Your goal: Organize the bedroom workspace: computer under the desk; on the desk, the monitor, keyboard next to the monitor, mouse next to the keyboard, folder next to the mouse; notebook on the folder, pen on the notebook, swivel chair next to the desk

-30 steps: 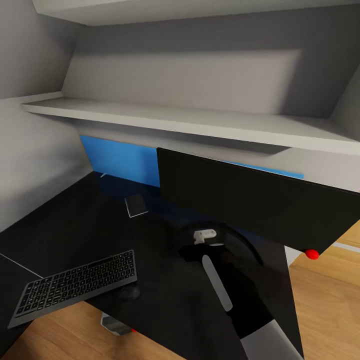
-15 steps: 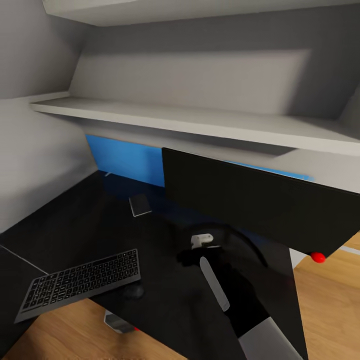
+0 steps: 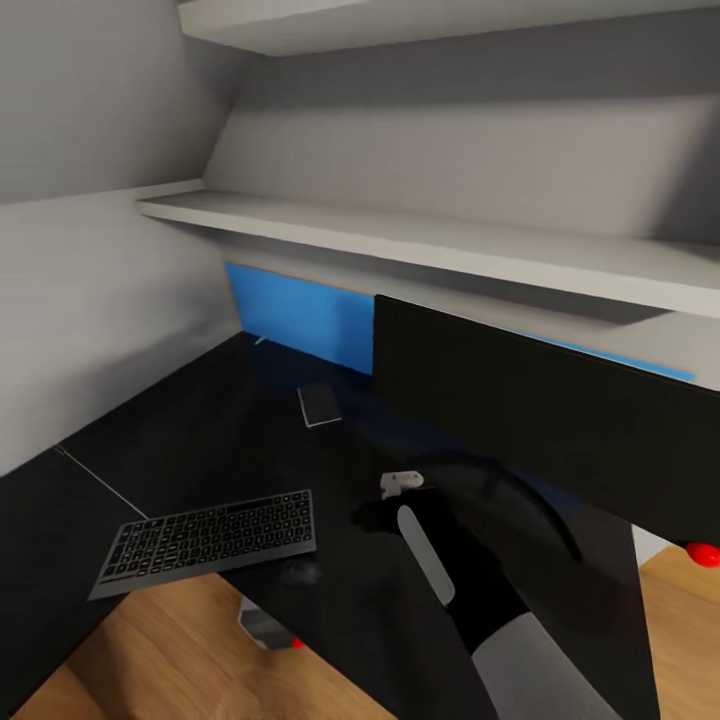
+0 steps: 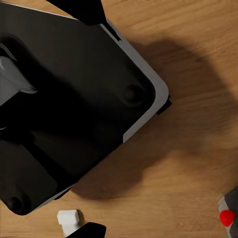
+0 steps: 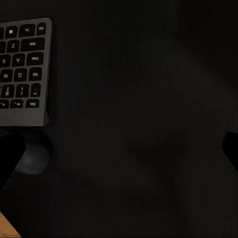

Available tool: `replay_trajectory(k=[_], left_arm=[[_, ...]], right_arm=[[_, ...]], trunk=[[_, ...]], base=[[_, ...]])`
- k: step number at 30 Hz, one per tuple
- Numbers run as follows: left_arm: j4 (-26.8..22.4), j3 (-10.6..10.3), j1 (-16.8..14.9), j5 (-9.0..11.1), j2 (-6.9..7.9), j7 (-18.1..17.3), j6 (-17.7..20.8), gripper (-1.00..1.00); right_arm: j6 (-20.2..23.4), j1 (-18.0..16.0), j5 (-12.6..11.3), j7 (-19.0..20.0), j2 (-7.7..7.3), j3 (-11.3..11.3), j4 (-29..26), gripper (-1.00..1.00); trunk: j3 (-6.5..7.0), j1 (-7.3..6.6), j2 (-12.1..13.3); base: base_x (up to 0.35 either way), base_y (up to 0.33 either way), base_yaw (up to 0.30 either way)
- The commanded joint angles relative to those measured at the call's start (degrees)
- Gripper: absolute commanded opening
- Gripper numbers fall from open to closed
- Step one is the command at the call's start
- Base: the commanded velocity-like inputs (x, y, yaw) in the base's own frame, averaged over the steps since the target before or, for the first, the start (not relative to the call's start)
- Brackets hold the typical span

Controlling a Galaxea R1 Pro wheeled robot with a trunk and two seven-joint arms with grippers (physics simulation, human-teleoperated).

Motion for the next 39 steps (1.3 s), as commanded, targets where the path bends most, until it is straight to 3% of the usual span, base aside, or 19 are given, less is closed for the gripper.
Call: replay_trajectory(k=[1, 7, 12, 21, 31, 39], left_arm=[[-0.16, -0.13, 0.01, 0.39, 0.06, 0.43, 0.07, 1.00], [-0.16, -0.13, 0.01, 0.53, 0.00, 0.43, 0.06, 1.00], [-0.16, -0.13, 0.01, 0.55, -0.03, 0.43, 0.06, 1.00], [-0.16, -0.13, 0.01, 0.59, -0.04, 0.43, 0.06, 1.00], [-0.16, -0.17, 0.01, 0.64, -0.04, 0.43, 0.06, 1.00], [-0.16, -0.20, 0.01, 0.30, -0.02, 0.43, -0.51, 1.00]], right_arm=[[-0.16, -0.43, -0.73, -0.62, 0.00, 0.01, 0.69, 1.00], [-2.70, -3.06, -1.39, -2.00, 0.00, -0.36, 6.02, 1.00], [-3.37, -3.32, -1.96, -6.06, 0.00, -0.36, 6.54, 1.00], [-4.90, -3.46, -3.78, -8.05, 0.00, -0.36, 6.78, 1.00], [-4.99, -3.54, -3.89, -8.45, 0.00, -0.38, 7.36, 1.00], [-5.06, -5.52, -4.18, -8.52, 0.00, -0.36, 11.56, 1.00]], trunk=[[-0.10, 0.04, -0.12], [-0.10, 0.04, -0.12], [-0.10, 0.04, -0.12], [-0.10, 0.04, -0.12], [-0.10, 0.04, -0.12], [-0.10, 0.04, -0.12]], base=[[0.000, 0.000, 0.279], [0.000, 0.000, 0.279], [0.000, 0.000, 0.280], [0.000, 0.000, 0.267], [0.000, 0.000, 0.057], [0.117, 0.032, 0.005]])
